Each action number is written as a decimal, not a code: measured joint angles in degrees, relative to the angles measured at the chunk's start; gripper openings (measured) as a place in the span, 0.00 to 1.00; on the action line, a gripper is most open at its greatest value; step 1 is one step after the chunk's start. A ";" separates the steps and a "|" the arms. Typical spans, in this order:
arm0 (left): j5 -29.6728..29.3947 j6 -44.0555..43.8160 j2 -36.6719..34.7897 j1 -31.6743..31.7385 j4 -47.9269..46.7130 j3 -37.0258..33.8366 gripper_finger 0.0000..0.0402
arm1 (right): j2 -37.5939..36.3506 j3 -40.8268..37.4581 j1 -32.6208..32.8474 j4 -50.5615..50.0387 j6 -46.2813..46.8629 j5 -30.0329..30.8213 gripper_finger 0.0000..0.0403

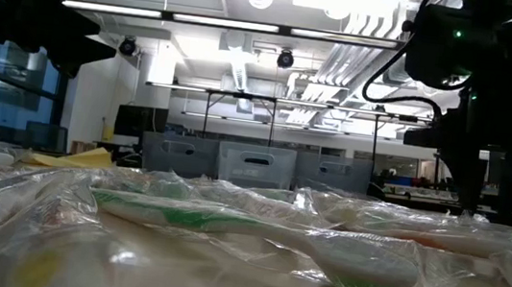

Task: Pick & Place Toothbrushes
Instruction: Put the orange toothbrush into the transparent bin

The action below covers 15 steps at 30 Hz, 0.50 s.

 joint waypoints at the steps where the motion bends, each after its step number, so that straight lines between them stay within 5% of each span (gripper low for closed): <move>1: 0.00 0.00 0.00 0.00 0.00 0.00 0.58 | 0.66 0.00 0.00 0.43 0.00 -0.46 0.43; 10: 0.00 0.02 -0.02 0.00 -0.02 0.00 0.58 | 7.87 0.50 0.08 4.03 -2.14 -1.92 0.41; 15: 0.01 0.00 0.00 0.00 0.00 0.00 0.58 | 7.68 0.38 1.20 4.62 -2.75 -0.71 0.25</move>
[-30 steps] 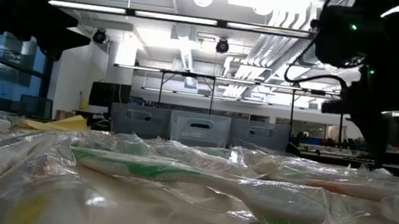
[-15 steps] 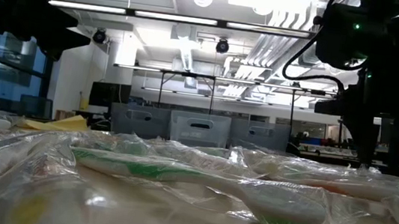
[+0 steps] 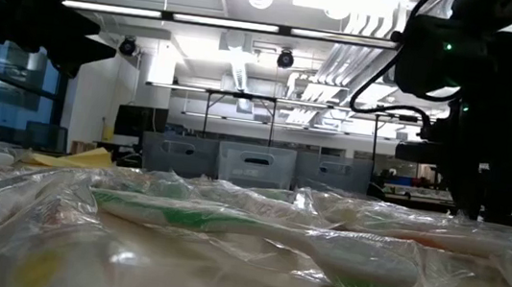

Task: Pick & Place Toothbrushes
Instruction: Put the orange toothbrush into the transparent bin

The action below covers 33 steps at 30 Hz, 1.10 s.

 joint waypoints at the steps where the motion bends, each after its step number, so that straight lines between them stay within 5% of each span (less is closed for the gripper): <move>1: 0.00 0.01 -0.01 0.00 0.00 0.00 0.58 | -0.21 -0.10 0.24 -0.08 -0.37 0.38 0.20; 5: -0.01 0.00 -0.02 0.00 0.00 0.00 0.58 | -1.38 -0.34 0.41 -2.36 -1.42 1.53 0.04; 14: -0.02 0.01 -0.01 0.00 0.00 -0.01 0.58 | -12.17 -0.20 -0.36 -8.95 -6.09 12.60 0.04; 18: -0.02 0.01 0.00 0.00 0.00 0.00 0.58 | -19.78 2.31 -4.52 -6.27 -16.22 22.58 0.04; 21: -0.02 0.00 0.00 0.00 0.00 0.00 0.58 | -23.90 3.82 -10.55 5.36 -33.33 26.59 0.04; 23: 0.00 0.00 0.00 0.00 0.00 0.00 0.58 | -24.94 4.33 -15.53 18.82 -47.58 24.34 0.04; 27: 0.00 0.02 -0.01 0.00 0.00 0.00 0.58 | -23.30 6.12 -26.52 39.11 -66.48 9.49 0.04; 33: 0.00 0.02 -0.02 0.00 0.00 0.00 0.58 | -12.20 15.99 -37.91 41.58 -74.64 -4.03 0.04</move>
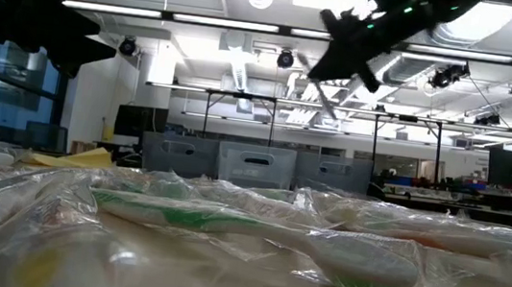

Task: Pick & Place Toothbrushes
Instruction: Put the orange toothbrush into the transparent bin

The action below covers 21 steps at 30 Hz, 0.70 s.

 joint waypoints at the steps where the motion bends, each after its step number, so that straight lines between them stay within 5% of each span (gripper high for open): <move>1: -0.02 -0.02 0.02 0.00 0.00 -0.01 0.58 | 2.41 2.21 -1.14 -0.40 -1.02 -1.98 0.04; 5: -0.02 -0.02 0.00 0.00 0.00 -0.02 0.58 | 12.66 13.43 -3.73 -4.45 -3.82 -8.06 0.04; 12: 0.01 -0.02 0.00 0.00 0.00 -0.02 0.58 | 28.15 32.01 -5.16 -16.80 -3.40 -8.98 0.04; 21: -0.01 -0.02 0.02 0.00 0.00 0.00 0.58 | 39.95 42.88 -5.45 -22.73 1.83 -9.53 0.03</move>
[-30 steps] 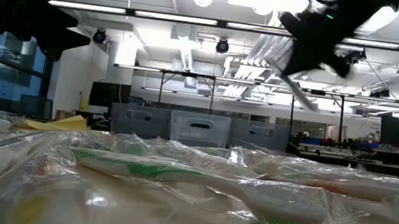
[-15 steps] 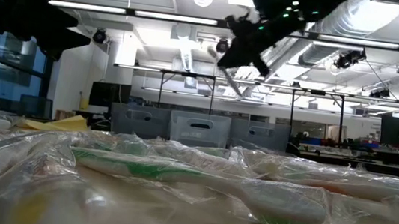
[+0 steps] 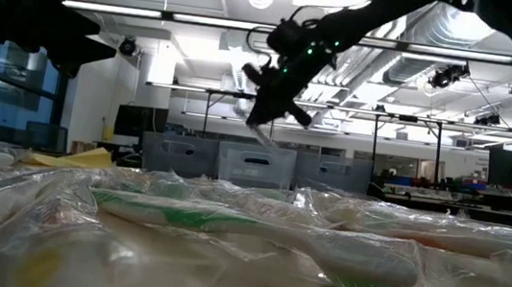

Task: Pick & Place Toothbrushes
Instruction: Put the orange toothbrush into the transparent bin

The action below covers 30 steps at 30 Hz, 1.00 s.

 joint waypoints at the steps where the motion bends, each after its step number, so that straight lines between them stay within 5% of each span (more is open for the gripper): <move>1: 0.01 0.01 -0.01 0.00 0.00 0.00 0.58 | 0.77 0.00 0.02 -0.08 0.08 0.08 0.03; 20: 0.00 0.00 -0.01 0.00 0.00 0.00 0.58 | 3.32 0.00 1.43 -12.43 -2.48 7.75 0.22; 26: 0.02 0.00 -0.01 0.00 0.00 0.00 0.58 | 1.39 0.00 2.05 -14.36 -2.94 7.75 0.35; 30: 0.02 0.02 -0.02 0.00 0.00 0.00 0.58 | -2.02 0.00 3.53 -24.39 -2.80 8.87 0.46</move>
